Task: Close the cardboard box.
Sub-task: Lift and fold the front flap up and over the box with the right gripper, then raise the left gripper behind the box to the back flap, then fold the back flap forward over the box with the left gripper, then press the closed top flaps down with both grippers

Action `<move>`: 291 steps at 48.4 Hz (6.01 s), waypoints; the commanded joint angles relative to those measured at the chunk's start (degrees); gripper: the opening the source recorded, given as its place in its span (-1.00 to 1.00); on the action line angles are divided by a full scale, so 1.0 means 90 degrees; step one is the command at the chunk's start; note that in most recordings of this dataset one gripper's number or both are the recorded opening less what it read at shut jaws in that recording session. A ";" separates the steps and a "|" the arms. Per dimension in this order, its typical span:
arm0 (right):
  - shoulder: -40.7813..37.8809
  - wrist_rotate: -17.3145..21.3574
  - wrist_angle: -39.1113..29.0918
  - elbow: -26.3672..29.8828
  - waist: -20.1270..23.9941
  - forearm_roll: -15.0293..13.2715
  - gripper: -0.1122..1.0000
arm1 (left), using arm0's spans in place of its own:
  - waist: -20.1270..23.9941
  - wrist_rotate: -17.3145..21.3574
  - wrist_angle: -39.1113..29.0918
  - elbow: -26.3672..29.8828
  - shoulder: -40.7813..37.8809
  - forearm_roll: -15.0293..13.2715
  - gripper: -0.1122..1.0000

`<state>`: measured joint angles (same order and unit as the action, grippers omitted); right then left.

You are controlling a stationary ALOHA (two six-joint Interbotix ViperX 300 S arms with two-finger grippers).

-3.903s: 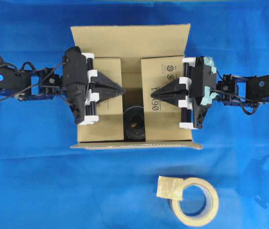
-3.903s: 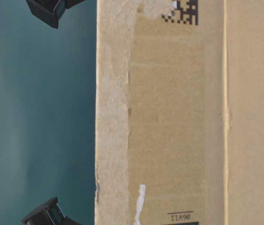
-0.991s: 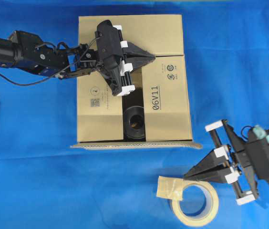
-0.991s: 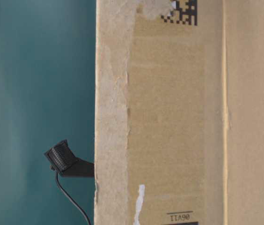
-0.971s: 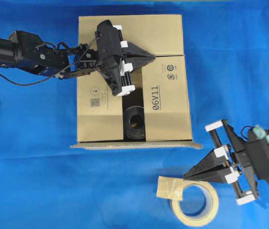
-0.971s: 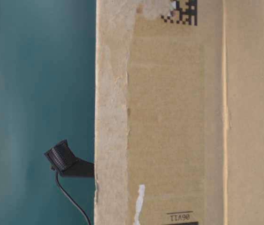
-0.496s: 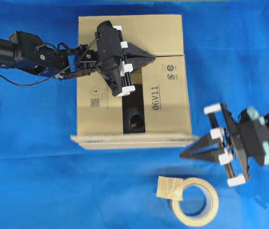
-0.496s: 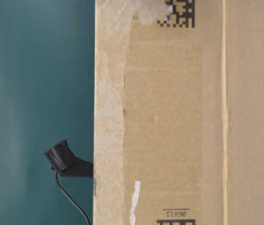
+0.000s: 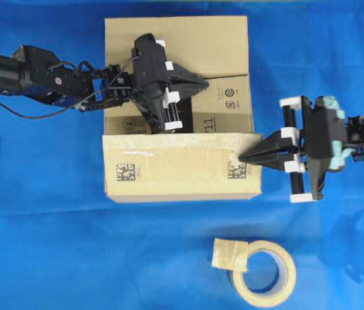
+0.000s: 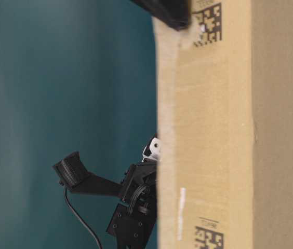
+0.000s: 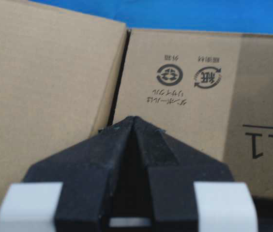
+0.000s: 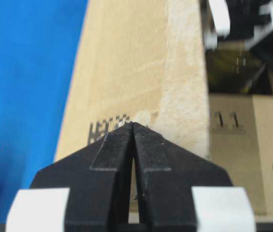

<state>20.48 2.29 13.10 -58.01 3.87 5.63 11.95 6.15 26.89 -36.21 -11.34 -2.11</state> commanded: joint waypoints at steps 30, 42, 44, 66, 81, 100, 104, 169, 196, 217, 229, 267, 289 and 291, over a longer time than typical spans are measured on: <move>-0.0713 0.0020 -0.0020 0.0146 -0.0029 0.0215 -0.80 | -0.0029 0.0059 0.0020 0.0088 0.0215 0.0000 -0.80; -0.0713 0.0010 0.0000 0.0156 -0.0029 0.0215 -0.80 | -0.0029 0.0078 -0.0186 0.0098 0.0537 0.0000 -0.80; -0.0713 0.0020 0.0010 0.0166 -0.0029 0.0215 -0.80 | -0.0029 0.0088 -0.0264 0.0107 0.0654 0.0000 -0.80; -0.0713 0.0010 0.0059 0.0176 -0.0029 0.0225 -0.80 | 0.0498 0.0732 -0.1475 0.0576 0.2080 0.0000 -0.80; -0.0723 -0.0010 0.0088 0.0176 -0.0029 0.0215 -0.80 | 0.1699 0.0693 -0.3232 0.1504 0.1553 0.0000 -0.80; -0.0723 -0.0049 0.0127 0.0176 -0.0029 0.0205 -0.80 | 0.1914 0.0566 -0.5283 0.2500 0.0596 0.0000 -0.80; -0.0723 -0.0049 0.0127 0.0166 -0.0029 0.0195 -0.80 | 0.1836 0.0576 -0.5342 0.2539 0.0596 0.0000 -0.80; -0.0615 -0.0059 0.0244 0.0176 -0.0137 0.0186 -0.80 | 0.0049 -0.0332 -0.6104 0.1602 0.1816 0.0000 -0.80; -0.0508 -0.0068 0.0322 0.0176 -0.0195 0.0176 -0.80 | -0.0693 -0.1240 -0.4043 -0.0244 0.2207 0.0000 -0.80; -0.0508 -0.0068 0.0615 0.0186 -0.0576 0.0176 -0.80 | -0.0869 -0.1367 -0.2881 -0.1025 0.2461 0.0000 -0.80; -0.0547 -0.0068 0.0596 0.0156 -0.0977 0.0195 -0.80 | -0.0869 -0.1367 -0.2832 -0.1084 0.2471 0.0000 -0.80; -0.0820 -0.0029 0.0693 -0.0039 -0.0996 0.0205 -0.80 | -0.0859 -0.1270 -0.1680 -0.1475 0.2607 0.0000 -0.80; -0.0820 -0.0029 0.0752 -0.0049 -0.0996 0.0195 -0.80 | -0.1006 -0.1270 0.0420 -0.2676 0.2988 0.0000 -0.80; -0.0820 -0.0029 0.0762 -0.0049 -0.0996 0.0195 -0.80 | -0.1035 -0.1270 0.0547 -0.2803 0.3018 0.0000 -0.80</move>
<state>12.83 2.02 19.69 -58.71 -5.10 7.38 3.43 -5.45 29.18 -60.29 14.41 -2.02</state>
